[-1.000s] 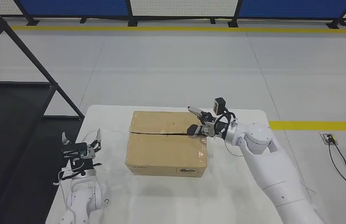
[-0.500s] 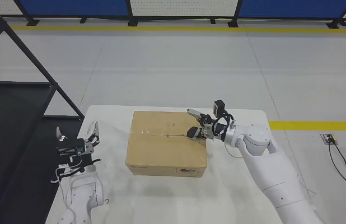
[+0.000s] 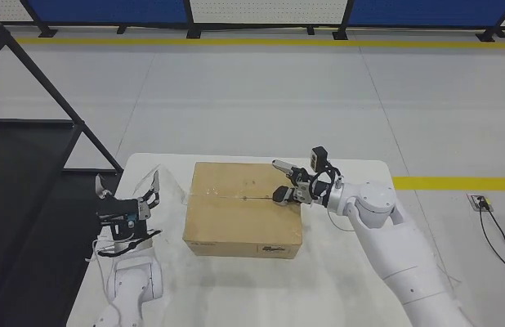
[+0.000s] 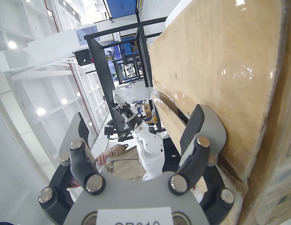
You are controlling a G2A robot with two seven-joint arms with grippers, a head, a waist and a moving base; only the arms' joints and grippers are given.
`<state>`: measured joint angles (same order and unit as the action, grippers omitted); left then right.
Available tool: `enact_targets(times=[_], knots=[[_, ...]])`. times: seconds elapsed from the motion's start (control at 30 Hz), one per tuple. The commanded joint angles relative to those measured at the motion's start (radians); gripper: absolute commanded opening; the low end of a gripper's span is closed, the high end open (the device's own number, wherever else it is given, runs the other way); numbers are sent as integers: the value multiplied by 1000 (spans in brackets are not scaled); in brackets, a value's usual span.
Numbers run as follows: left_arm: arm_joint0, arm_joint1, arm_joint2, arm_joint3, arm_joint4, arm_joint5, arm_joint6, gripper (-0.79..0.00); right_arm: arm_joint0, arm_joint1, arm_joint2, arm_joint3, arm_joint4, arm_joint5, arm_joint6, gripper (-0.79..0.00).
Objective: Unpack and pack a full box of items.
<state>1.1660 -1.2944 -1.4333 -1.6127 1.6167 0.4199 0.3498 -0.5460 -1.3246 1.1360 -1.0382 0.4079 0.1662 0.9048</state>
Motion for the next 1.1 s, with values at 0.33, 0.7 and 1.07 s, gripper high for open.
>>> enact_targets(times=[0.33,0.7,1.07], knots=[[-22,-11,42,-14,49,-33,-12,0,-1,3,-3,-10,0,4,-1,0],[-18,-21,103,-14,129,-70,1,0,0,4,-8,-11,4,8,-4,0],[-24,-28,139,-3,187,-108,-10,0,1,5,-12,-9,9,9,-3,0]])
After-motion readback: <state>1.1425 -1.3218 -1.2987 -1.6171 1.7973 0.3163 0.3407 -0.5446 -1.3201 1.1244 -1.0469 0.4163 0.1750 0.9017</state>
